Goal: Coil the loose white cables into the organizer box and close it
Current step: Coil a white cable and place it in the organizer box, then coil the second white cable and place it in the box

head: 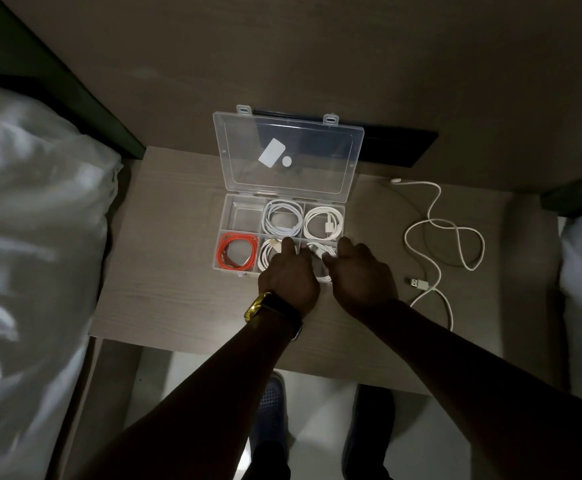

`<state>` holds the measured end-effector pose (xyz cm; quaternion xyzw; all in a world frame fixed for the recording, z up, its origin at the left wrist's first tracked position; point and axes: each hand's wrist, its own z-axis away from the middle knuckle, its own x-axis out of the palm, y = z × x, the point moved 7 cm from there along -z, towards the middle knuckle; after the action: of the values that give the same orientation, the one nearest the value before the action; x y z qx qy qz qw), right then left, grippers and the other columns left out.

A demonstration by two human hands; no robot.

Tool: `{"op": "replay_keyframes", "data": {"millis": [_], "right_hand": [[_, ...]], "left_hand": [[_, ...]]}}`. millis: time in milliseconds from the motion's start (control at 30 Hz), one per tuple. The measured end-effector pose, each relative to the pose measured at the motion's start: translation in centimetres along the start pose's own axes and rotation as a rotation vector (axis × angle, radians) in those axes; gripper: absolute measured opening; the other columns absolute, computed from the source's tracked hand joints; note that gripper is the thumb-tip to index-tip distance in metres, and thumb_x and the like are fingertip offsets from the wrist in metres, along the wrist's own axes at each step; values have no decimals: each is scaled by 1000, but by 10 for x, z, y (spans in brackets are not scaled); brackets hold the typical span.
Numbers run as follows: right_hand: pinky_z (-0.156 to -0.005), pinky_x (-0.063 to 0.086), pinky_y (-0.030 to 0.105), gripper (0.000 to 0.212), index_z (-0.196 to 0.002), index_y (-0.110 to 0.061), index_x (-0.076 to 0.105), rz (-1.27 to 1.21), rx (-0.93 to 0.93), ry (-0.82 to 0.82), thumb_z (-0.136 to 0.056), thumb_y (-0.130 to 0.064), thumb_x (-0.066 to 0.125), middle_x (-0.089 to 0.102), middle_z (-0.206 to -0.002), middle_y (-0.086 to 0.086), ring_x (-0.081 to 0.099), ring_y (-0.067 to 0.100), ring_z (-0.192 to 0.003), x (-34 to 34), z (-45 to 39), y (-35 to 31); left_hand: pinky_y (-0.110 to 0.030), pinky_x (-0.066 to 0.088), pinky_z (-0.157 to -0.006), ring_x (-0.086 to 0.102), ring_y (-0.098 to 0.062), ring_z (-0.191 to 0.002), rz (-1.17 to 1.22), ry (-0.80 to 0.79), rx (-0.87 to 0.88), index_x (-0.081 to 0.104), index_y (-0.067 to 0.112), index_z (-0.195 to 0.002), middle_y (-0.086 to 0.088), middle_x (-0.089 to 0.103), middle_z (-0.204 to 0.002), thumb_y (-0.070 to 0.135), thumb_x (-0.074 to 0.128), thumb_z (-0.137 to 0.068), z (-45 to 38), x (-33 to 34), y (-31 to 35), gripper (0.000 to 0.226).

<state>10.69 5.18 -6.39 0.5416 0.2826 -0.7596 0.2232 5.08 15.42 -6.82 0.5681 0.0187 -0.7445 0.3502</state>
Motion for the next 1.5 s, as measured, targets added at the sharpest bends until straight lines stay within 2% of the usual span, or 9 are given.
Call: {"op": "replay_keyframes", "data": {"millis": [133, 400, 567, 700, 1000, 1167, 1300, 1400, 1500], "right_hand": [[-65, 53, 41, 29, -125, -25, 55, -59, -45, -42, -97, -26, 47, 52, -124, 3, 51, 29, -109, 1, 8, 2], [-69, 54, 42, 26, -108, -14, 70, -301, -116, 121, -95, -24, 50, 60, -99, 7, 59, 31, -91, -20, 26, 18], [-69, 46, 29, 13, -94, -17, 72, -384, 307, 288, -86, -10, 64, 66, -95, 10, 67, 30, -79, -30, 39, 97], [-68, 42, 31, 9, -80, -17, 60, -412, 757, 159, -88, -20, 58, 71, -90, 10, 66, 35, -85, -9, 75, 166], [-67, 41, 33, 17, -91, -11, 54, -368, 643, 37, -80, -19, 63, 67, -95, 16, 65, 38, -90, 11, 81, 157], [-68, 47, 31, 18, -76, -24, 54, -646, 797, 88, -72, -31, 70, 67, -77, 0, 68, 32, -82, 8, 97, 171], [-71, 58, 58, 16, -82, -13, 57, -923, 751, 214, -78, -7, 71, 68, -77, 14, 70, 38, -73, -3, 112, 177], [-61, 60, 49, 16, -77, -6, 57, -1210, 704, 304, -81, 7, 66, 63, -65, 10, 69, 27, -56, -14, 115, 184], [-57, 57, 36, 21, -74, -9, 60, -1603, 722, 273, -84, 9, 63, 63, -65, 10, 67, 27, -59, -21, 112, 184]], "left_hand": [[-46, 54, -84, 55, -36, -112, -11, -21, 33, 44, 15, -139, -16, 45, -133, 26, 39, -94, 5, 1, 1, 47], [-42, 53, -86, 59, -34, -103, 64, 106, 123, 49, 13, -138, -16, 53, -121, 17, 53, -90, 13, -10, 0, 48], [-43, 55, -76, 64, -37, -95, 180, 268, 153, 61, 9, -123, -19, 58, -115, 4, 60, -84, 22, -29, 3, 39], [-40, 56, -70, 64, -33, -90, 262, 328, 215, 65, 9, -113, -15, 60, -111, 2, 60, -83, 34, -36, 16, 31], [-34, 49, -61, 61, -26, -73, 360, 164, 288, 65, 22, -99, -6, 62, -100, 16, 52, -86, 60, 6, 83, 19], [-33, 52, -72, 65, -26, -88, 368, 106, 371, 72, 14, -93, -9, 71, -97, 3, 60, -78, 59, 26, 118, 22], [-37, 49, -88, 63, -31, -98, 302, 55, 523, 72, 7, -103, -14, 71, -105, 17, 46, -86, 48, 48, 151, 32], [-46, 45, -100, 50, -36, -121, 196, -127, 534, 59, 12, -129, -15, 58, -131, 10, 54, -89, 39, 86, 165, 40], [-47, 52, -86, 56, -37, -106, 180, -105, 502, 57, 16, -125, -16, 57, -123, 19, 60, -88, 37, 100, 173, 38]]}}
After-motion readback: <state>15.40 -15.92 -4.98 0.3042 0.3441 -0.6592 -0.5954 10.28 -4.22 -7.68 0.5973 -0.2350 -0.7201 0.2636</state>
